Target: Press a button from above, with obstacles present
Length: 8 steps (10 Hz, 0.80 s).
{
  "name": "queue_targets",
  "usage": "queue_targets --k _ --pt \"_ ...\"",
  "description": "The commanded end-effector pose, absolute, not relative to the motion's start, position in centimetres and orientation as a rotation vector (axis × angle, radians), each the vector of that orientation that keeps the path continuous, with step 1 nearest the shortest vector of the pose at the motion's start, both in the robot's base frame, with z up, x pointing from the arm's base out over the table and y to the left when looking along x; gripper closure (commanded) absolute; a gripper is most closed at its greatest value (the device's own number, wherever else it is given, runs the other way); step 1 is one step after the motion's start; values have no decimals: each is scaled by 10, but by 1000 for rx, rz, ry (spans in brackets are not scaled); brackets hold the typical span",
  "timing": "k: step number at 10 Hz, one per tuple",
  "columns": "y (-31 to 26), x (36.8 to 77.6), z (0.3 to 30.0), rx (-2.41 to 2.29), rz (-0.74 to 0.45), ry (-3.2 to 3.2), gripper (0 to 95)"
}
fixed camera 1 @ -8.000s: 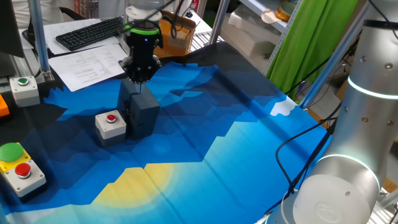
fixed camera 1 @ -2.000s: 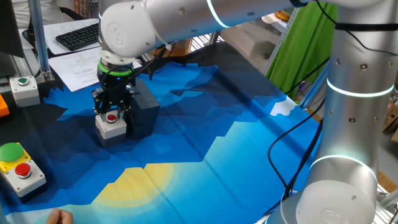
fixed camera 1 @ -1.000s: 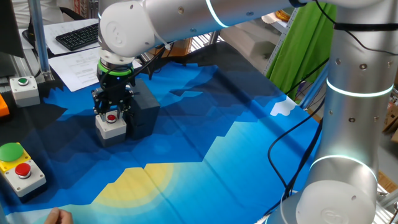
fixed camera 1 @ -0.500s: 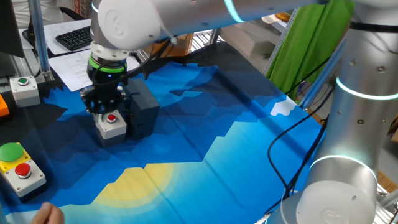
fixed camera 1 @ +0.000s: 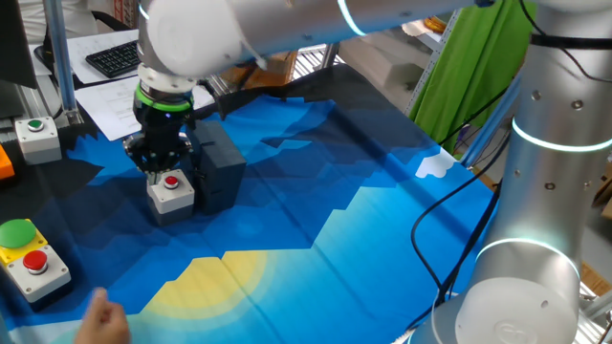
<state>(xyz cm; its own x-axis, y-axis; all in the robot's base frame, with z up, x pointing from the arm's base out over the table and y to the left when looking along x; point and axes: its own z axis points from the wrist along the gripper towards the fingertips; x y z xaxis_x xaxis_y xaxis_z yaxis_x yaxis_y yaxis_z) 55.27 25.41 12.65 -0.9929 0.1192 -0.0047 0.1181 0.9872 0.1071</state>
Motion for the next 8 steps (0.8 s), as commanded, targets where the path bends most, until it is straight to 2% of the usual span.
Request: queue_targets --k 1,2,8 --pt "252 557 126 154 112 3123 950" --pt "252 558 126 150 109 3124 760" --pt "242 569 113 121 86 3124 760"
